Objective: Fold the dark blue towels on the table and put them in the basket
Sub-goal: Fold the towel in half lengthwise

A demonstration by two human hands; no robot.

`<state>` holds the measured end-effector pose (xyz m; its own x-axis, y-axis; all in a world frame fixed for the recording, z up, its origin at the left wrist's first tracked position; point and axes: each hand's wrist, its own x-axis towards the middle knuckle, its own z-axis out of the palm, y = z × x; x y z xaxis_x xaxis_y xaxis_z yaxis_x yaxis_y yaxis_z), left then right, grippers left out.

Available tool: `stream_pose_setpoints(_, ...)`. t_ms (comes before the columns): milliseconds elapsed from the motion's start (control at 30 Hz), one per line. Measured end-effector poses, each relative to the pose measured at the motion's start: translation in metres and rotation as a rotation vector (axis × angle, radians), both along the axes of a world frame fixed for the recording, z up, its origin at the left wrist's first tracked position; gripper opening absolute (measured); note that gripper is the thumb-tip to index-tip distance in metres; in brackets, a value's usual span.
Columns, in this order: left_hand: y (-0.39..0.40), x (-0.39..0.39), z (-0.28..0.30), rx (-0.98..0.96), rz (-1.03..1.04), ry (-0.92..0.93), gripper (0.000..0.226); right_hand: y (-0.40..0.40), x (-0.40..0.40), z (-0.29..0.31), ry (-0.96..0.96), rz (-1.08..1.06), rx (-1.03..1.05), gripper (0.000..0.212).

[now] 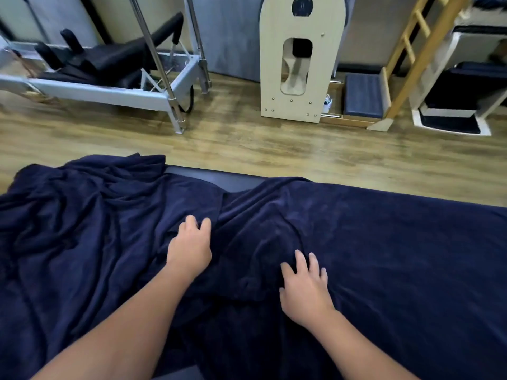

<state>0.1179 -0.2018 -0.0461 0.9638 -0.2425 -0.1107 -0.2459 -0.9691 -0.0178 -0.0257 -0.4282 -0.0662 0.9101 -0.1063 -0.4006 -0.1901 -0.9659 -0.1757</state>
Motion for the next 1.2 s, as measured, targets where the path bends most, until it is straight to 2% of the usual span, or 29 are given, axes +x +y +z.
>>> stream_pose_setpoints(100, 0.031, 0.033, 0.003, 0.080, 0.042, 0.018, 0.052, 0.047, 0.006, 0.006, 0.041, -0.025, -0.028, 0.051)
stream_pose_setpoints(167, 0.052, 0.050, 0.004, 0.111, 0.021, 0.121, 0.043, 0.084, 0.009, 0.013, 0.004, -0.031, 0.003, 0.044)
stream_pose_setpoints(267, 0.067, 0.065, 0.008, 0.044, -0.079, 0.202, 0.028, 0.136, 0.015, 0.020, -0.182, -0.011, 0.074, 0.040)
stream_pose_setpoints(333, 0.069, 0.075, 0.017, -0.158, -0.025, 0.231, 0.023, 0.172, 0.018, 0.025, -0.269, 0.015, 0.105, 0.050)
stream_pose_setpoints(433, 0.065, 0.091, 0.033, -0.589, 0.128, 0.351, 0.016, 0.207, 0.025, 0.032, -0.126, 0.077, 0.093, 0.076)
stream_pose_setpoints(500, 0.062, 0.097, 0.039, -0.778, 0.147, 0.422, 0.009, 0.215, 0.029, 0.031, -0.044, 0.067, 0.045, 0.074)
stream_pose_setpoints(533, 0.061, 0.098, 0.042, -0.830, 0.139, 0.426, 0.008, 0.216, 0.030, 0.030, -0.072, 0.047, 0.025, 0.068)
stream_pose_setpoints(633, 0.057, 0.099, 0.045, -0.922, 0.136, 0.431, 0.015, 0.201, 0.021, 0.023, -0.257, -0.098, 0.059, 0.046)
stream_pose_setpoints(700, 0.053, 0.100, 0.045, -0.952, 0.140, 0.467, 0.024, 0.185, 0.014, 0.026, -0.314, -0.294, 0.126, 0.036)
stream_pose_setpoints(800, 0.040, 0.095, 0.047, -1.079, 0.141, 0.644, 0.050, 0.161, 0.000, 0.029, -0.375, -0.679, 0.119, 0.024)
stream_pose_setpoints(867, 0.027, 0.088, 0.052, -1.215, 0.159, 0.772, 0.067, 0.155, -0.008, 0.031, -0.407, -0.802, 0.068, 0.010)
stream_pose_setpoints(900, 0.020, 0.084, 0.054, -1.263, 0.167, 0.817, 0.070, 0.156, -0.012, 0.033, -0.400, -0.808, 0.066, 0.011)
stream_pose_setpoints(1000, 0.002, 0.074, 0.058, -1.309, 0.149, 0.870, 0.057, 0.172, -0.015, 0.036, -0.318, -0.749, 0.099, 0.036)
stream_pose_setpoints(1067, -0.009, 0.067, 0.059, -1.286, 0.088, 0.834, 0.042, 0.183, -0.012, 0.034, -0.226, -0.727, 0.077, 0.043)
stream_pose_setpoints(1133, -0.017, 0.063, 0.058, -1.260, 0.032, 0.767, 0.031, 0.187, -0.009, 0.028, -0.113, -0.744, 0.132, 0.032)
stream_pose_setpoints(1200, -0.025, 0.065, 0.053, -1.205, 0.001, 0.680, 0.029, 0.180, -0.013, 0.025, -0.126, -0.851, 0.253, 0.018)
